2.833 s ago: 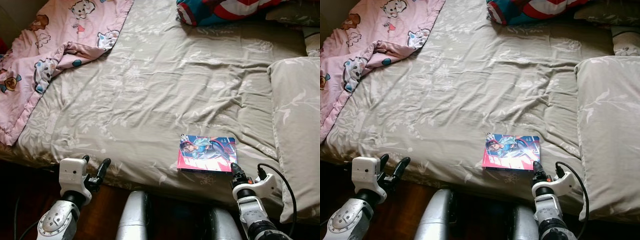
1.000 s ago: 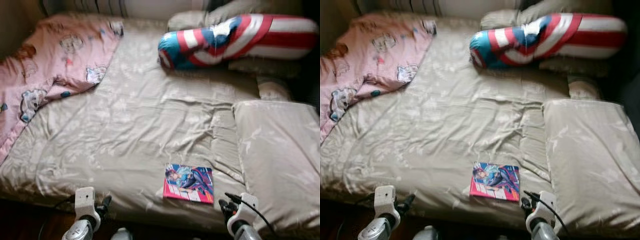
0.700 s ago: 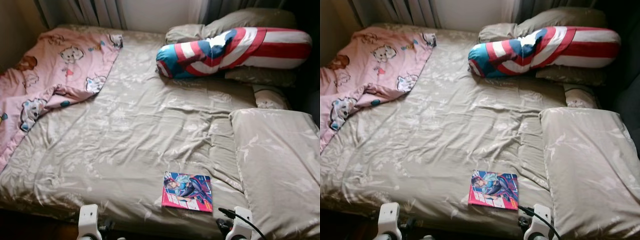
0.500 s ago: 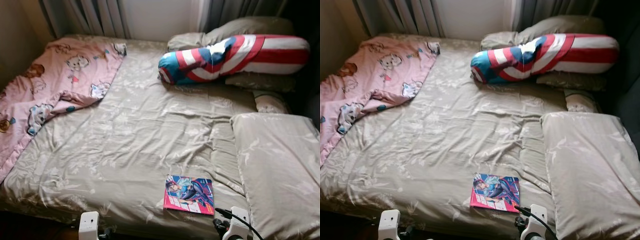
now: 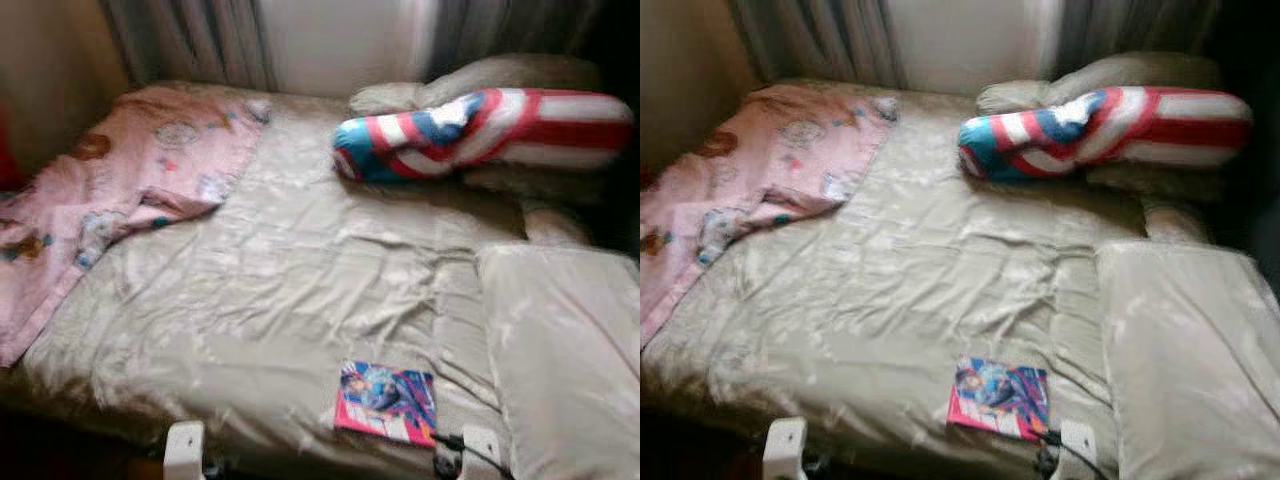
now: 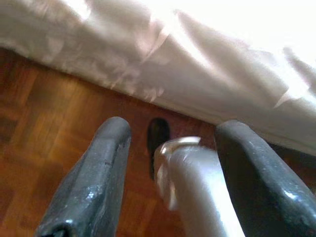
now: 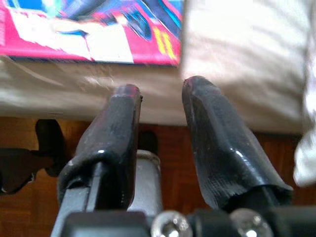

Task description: Clean up the room

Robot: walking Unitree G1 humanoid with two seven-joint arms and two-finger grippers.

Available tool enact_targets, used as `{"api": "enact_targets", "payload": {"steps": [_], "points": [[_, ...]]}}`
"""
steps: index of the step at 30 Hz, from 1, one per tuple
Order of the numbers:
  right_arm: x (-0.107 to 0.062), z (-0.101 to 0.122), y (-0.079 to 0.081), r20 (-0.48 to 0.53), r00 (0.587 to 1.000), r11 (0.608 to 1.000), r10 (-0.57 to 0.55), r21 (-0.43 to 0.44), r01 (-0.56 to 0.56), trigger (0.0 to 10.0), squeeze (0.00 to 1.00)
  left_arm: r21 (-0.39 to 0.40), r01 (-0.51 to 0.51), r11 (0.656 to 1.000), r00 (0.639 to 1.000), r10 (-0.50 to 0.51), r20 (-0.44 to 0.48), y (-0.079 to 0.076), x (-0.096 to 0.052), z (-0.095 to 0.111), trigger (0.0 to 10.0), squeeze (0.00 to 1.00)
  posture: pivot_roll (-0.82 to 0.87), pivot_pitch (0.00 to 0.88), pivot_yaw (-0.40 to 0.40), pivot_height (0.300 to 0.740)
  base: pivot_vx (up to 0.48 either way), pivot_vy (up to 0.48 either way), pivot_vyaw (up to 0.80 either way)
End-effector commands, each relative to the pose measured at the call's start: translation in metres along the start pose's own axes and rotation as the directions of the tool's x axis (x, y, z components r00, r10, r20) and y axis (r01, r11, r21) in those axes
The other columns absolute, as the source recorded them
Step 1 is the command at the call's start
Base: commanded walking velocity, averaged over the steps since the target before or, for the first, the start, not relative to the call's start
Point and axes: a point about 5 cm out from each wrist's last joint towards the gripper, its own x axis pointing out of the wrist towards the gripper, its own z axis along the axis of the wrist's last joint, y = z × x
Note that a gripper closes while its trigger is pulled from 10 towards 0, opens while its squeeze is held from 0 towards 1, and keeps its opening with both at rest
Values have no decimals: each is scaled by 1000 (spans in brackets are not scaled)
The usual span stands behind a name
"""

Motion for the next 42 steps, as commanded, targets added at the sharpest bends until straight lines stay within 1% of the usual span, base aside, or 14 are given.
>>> {"api": "enact_targets", "payload": {"steps": [1, 5, 7, 8, 17, 21, 22, 33, 42], "points": [[-2, -8, 0, -25, 1000, 1000, 1, 7, -1, 10000, 0, 17, -6, 1000, 1000, 6, -29, 1, -2, -8, 10000, 0, 45, 63, -47, 740, 0, 0, 0], [-2, -8, 1, -26, 1000, 1000, 3, 6, -3, 10000, 0, 22, -2, 1000, 1000, 2, -23, 0, -2, -7, 10000, 0, 47, 73, -49, 740, 0, 0, 0], [-1, -7, 3, -25, 1000, 1000, 9, 3, -9, 10000, 0, 40, 7, 999, 1000, -6, -18, -1, -1, -5, 10000, 0, 48, 101, -47, 740, 0, 0, 0], [-1, -7, 3, -24, 1000, 1000, 9, 3, -9, 10000, 0, 41, 8, 999, 1000, -7, -17, -2, -1, -5, 10000, 0, 48, 101, -47, 740, 0, 0, 0], [-1, -6, 3, -19, 1000, 1000, -14, 24, 15, 10000, 0, 36, -5, 999, 999, 7, -42, -6, -3, -13, 10000, 0, 52, 134, -44, 740, 0, 256, 0], [-1, -6, 3, -19, 1000, 1000, -12, 20, 12, 10000, 0, 34, -8, 999, 999, 10, -47, -7, -3, -15, 10000, 0, 54, 146, -44, 740, 0, 261, 0], [0, -5, 4, -20, 1000, 1000, -5, 7, 5, 10000, 0, 33, -9, 999, 999, 11, -46, -6, -3, -15, 10000, 0, 54, 151, -44, 740, 0, 255, 0], [0, -5, 5, -19, 1000, 1000, 4, -8, -4, 10000, 0, 25, -19, 1000, 999, 20, -38, -4, -3, -12, 10000, 0, 53, 166, -43, 740, 0, 276, 0], [-1, -6, 5, -24, 1000, 1000, 7, -15, -8, 10000, 0, 21, -24, 999, 999, 25, -39, -4, -3, -14, 10000, 0, 56, 172, -43, 740, 0, 454, 0]]}}
